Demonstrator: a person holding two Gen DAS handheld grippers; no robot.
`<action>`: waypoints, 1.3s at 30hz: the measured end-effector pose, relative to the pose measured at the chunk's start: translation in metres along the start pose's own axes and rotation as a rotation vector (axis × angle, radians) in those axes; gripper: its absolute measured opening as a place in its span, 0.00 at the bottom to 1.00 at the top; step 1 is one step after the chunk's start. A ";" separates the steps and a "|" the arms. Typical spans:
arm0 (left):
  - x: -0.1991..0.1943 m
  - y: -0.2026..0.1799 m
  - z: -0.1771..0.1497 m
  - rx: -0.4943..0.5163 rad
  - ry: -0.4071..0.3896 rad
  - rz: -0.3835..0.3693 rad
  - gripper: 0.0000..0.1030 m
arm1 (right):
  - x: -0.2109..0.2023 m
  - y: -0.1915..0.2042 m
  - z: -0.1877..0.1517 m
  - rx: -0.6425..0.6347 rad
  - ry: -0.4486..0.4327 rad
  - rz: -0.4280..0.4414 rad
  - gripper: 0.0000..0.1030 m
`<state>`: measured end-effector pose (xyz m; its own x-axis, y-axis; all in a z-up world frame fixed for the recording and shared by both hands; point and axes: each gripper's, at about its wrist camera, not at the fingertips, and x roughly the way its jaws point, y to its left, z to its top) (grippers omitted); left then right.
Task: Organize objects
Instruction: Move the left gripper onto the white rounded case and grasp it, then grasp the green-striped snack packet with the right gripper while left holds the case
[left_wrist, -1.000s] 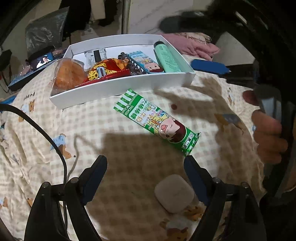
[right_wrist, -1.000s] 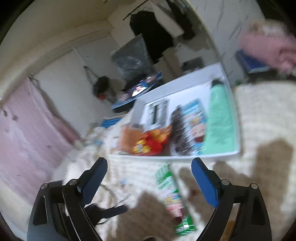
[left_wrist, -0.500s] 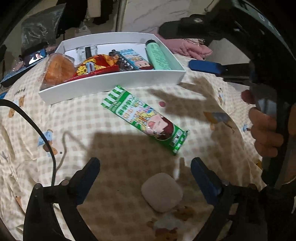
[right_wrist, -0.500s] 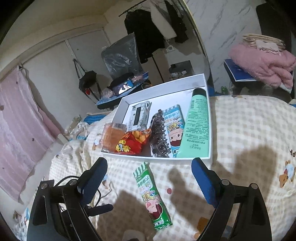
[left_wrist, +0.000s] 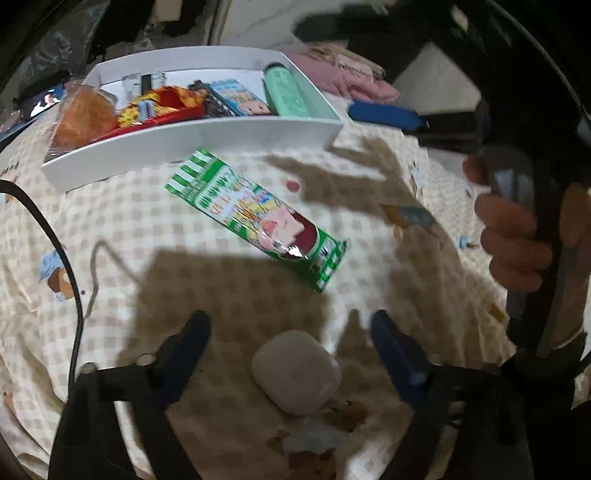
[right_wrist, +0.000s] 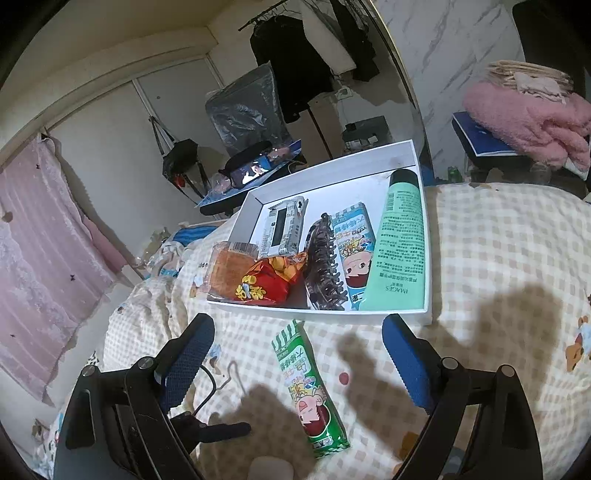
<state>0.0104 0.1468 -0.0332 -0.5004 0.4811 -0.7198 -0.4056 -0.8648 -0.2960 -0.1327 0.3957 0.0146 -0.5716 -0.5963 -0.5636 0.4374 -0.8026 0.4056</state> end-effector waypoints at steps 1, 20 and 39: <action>0.000 0.001 0.000 -0.008 -0.001 -0.004 0.68 | 0.000 0.000 0.000 0.001 0.001 -0.002 0.90; 0.012 -0.015 -0.002 0.088 0.090 -0.024 0.56 | -0.001 -0.017 0.000 0.057 0.004 -0.024 0.90; 0.007 0.071 0.010 -0.252 -0.047 0.226 0.56 | -0.002 0.015 0.001 -0.082 -0.003 -0.068 0.61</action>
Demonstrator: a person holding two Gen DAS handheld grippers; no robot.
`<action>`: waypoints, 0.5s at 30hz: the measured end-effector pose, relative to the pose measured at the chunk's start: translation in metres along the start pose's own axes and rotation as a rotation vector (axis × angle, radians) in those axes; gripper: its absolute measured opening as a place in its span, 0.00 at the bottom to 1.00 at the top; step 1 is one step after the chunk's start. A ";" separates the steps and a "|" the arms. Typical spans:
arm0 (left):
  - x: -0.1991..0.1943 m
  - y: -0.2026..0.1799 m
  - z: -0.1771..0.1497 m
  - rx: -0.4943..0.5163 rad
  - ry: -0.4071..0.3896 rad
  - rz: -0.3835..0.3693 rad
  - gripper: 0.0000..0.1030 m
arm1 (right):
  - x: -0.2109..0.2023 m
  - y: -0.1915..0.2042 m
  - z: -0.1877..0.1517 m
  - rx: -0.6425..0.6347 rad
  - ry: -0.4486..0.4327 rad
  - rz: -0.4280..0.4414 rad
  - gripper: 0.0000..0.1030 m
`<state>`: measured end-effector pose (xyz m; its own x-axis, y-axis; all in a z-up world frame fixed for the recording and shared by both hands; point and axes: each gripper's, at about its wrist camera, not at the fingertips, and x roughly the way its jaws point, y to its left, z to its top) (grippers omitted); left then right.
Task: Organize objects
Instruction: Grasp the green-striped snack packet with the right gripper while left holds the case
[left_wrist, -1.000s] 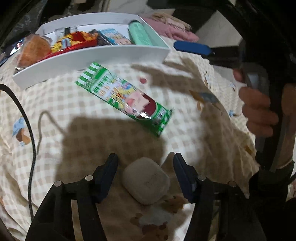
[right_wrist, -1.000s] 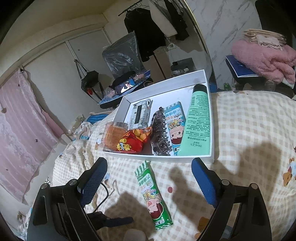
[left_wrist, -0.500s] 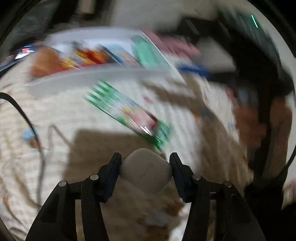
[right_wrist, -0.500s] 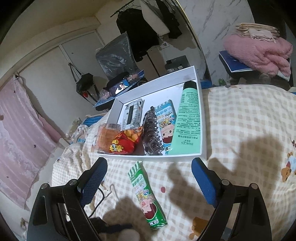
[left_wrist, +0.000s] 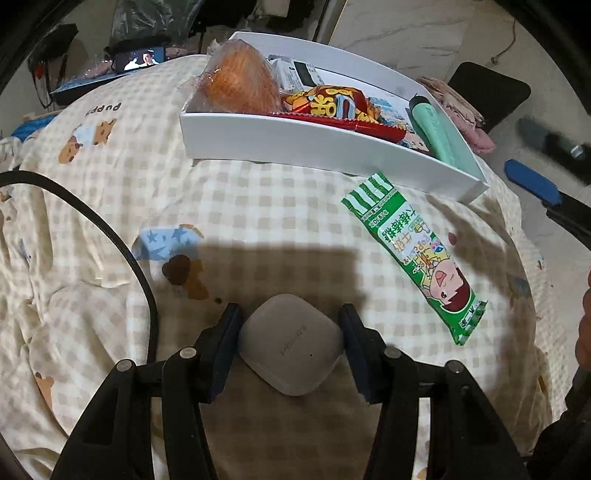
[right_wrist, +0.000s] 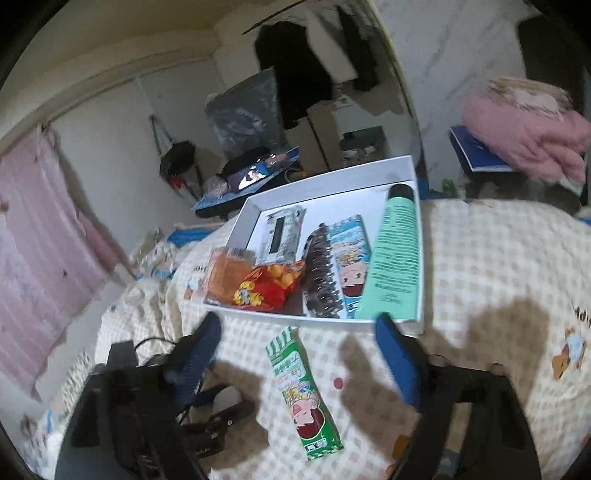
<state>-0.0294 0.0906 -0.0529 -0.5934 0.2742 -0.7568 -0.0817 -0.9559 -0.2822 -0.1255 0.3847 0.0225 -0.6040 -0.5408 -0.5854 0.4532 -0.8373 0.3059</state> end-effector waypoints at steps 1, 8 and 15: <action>0.002 -0.001 0.000 -0.001 0.004 -0.001 0.56 | 0.004 0.003 -0.001 -0.022 0.022 -0.016 0.57; 0.005 -0.002 -0.001 0.007 0.009 0.005 0.56 | 0.045 0.033 -0.024 -0.239 0.216 -0.131 0.51; 0.007 0.000 -0.001 0.003 0.011 -0.002 0.56 | 0.065 0.051 -0.046 -0.420 0.335 -0.269 0.51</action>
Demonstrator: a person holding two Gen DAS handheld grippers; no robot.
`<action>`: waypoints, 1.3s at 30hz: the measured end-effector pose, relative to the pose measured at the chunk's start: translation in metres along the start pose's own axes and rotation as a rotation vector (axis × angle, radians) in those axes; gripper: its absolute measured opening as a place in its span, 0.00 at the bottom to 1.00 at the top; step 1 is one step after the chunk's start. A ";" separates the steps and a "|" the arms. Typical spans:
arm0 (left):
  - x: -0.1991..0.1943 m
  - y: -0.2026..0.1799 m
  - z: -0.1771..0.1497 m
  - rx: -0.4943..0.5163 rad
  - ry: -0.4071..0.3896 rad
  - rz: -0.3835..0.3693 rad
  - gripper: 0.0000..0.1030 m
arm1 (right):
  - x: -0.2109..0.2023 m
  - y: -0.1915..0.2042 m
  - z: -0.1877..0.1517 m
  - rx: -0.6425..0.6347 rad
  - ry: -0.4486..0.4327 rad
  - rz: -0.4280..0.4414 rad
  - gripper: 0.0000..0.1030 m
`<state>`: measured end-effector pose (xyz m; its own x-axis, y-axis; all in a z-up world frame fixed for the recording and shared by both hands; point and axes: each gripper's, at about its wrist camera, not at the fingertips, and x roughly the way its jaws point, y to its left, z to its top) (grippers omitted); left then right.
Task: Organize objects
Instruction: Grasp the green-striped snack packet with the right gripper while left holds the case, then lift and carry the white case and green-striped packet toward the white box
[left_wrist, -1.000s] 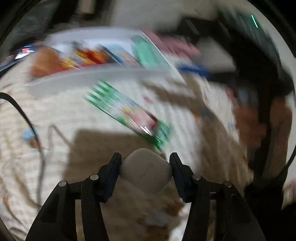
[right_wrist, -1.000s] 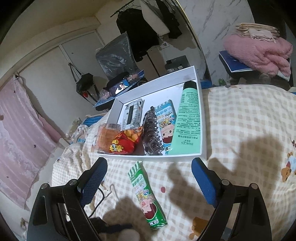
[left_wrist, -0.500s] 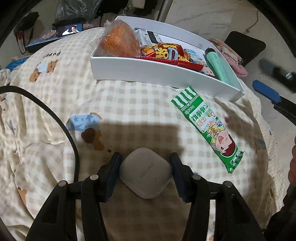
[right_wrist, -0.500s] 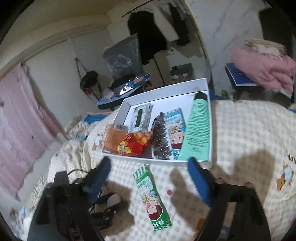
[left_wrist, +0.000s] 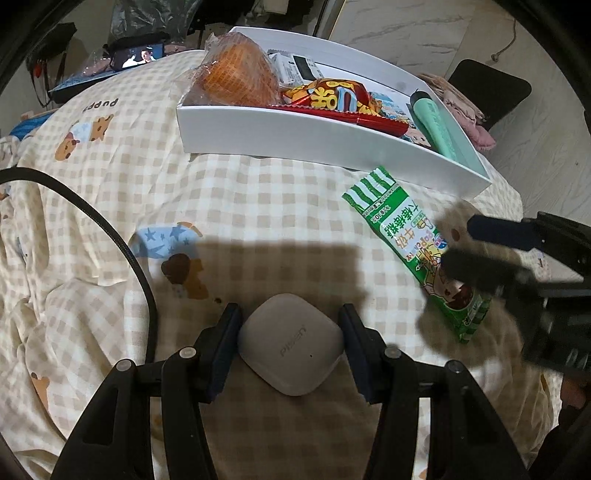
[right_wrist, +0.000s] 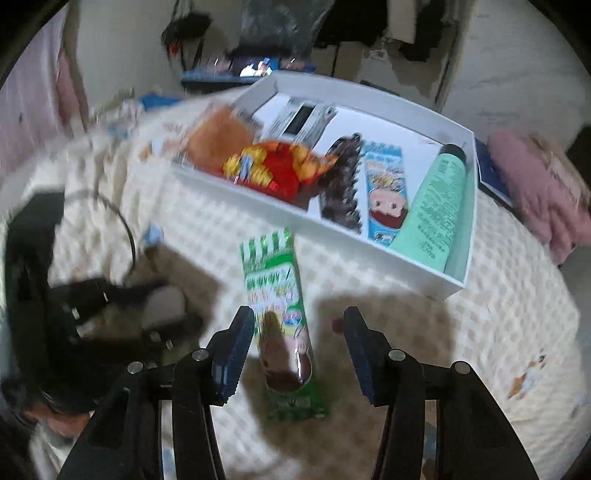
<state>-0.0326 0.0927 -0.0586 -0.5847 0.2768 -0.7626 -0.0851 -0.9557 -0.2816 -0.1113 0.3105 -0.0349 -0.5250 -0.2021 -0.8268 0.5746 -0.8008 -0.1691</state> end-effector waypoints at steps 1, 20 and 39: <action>0.000 0.000 0.000 0.000 0.000 0.000 0.56 | 0.002 0.004 -0.001 -0.023 0.009 0.006 0.51; -0.003 0.004 -0.006 -0.001 0.002 -0.003 0.56 | -0.027 -0.010 0.002 0.062 -0.164 0.158 0.25; 0.001 0.016 -0.002 -0.058 -0.034 -0.072 0.56 | -0.016 -0.028 0.014 0.206 -0.175 0.338 0.25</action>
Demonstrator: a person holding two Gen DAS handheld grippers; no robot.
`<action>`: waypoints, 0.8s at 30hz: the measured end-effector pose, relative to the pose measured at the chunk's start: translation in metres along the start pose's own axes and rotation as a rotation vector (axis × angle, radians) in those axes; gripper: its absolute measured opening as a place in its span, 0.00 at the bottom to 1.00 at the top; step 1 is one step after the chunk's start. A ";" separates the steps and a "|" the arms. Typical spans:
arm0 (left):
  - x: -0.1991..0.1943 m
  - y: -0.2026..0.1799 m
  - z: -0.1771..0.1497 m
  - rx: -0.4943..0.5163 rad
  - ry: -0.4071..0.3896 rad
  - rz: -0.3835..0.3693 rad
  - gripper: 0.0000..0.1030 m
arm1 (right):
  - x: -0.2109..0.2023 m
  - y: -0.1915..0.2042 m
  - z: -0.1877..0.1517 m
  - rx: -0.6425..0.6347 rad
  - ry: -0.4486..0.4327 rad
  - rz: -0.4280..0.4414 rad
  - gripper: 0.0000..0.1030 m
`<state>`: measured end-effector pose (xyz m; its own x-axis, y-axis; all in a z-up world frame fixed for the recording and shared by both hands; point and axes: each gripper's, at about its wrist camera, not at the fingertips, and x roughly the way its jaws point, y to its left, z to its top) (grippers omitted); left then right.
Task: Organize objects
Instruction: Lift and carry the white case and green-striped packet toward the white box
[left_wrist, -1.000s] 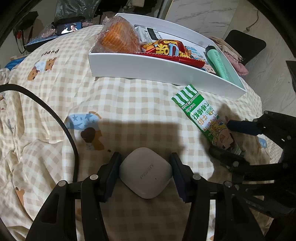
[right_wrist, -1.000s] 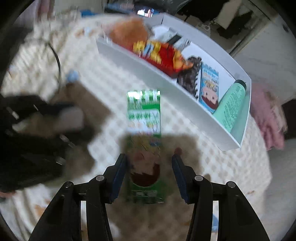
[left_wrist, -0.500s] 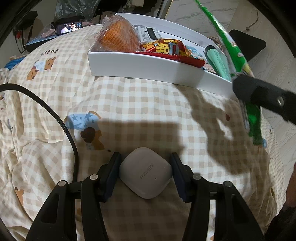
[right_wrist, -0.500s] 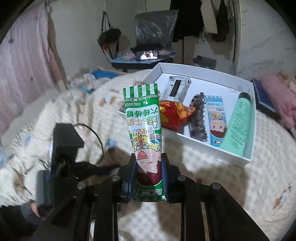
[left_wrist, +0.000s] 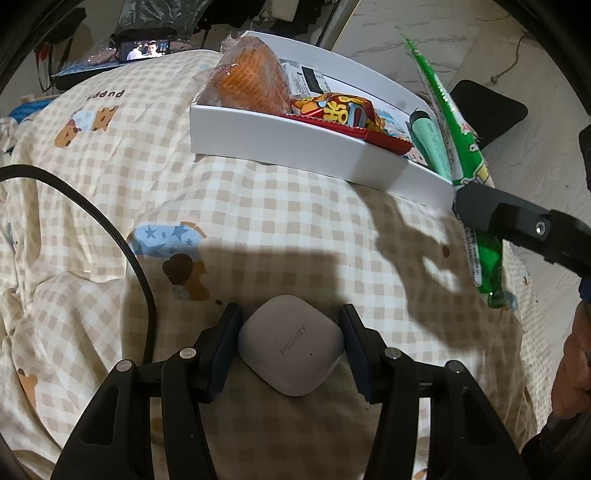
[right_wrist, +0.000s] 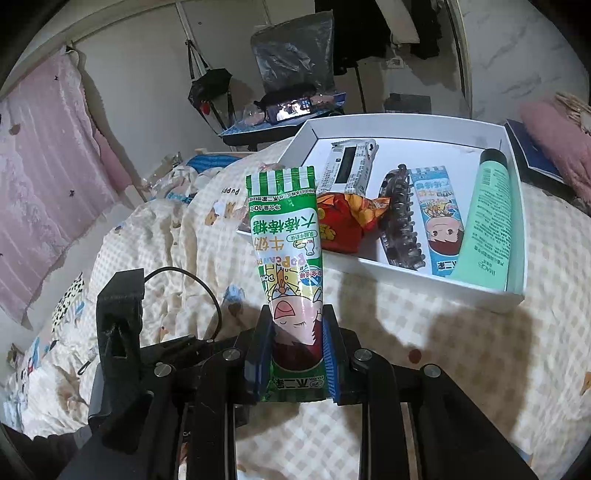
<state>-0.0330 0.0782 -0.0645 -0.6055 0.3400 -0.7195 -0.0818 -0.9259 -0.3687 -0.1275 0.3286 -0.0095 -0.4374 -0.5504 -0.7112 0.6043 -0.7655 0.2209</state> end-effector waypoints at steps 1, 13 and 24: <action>0.001 0.000 0.001 0.001 0.002 0.000 0.56 | 0.002 0.001 0.000 -0.005 0.004 -0.005 0.25; -0.014 -0.023 0.012 0.098 -0.102 0.116 0.56 | -0.002 0.000 -0.004 -0.024 -0.010 0.026 0.25; -0.032 -0.025 0.006 0.106 -0.119 0.057 0.56 | -0.003 0.003 -0.004 -0.046 -0.015 0.048 0.25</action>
<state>-0.0163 0.0893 -0.0290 -0.7006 0.2708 -0.6601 -0.1240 -0.9573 -0.2611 -0.1216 0.3294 -0.0090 -0.4173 -0.5912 -0.6902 0.6546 -0.7224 0.2229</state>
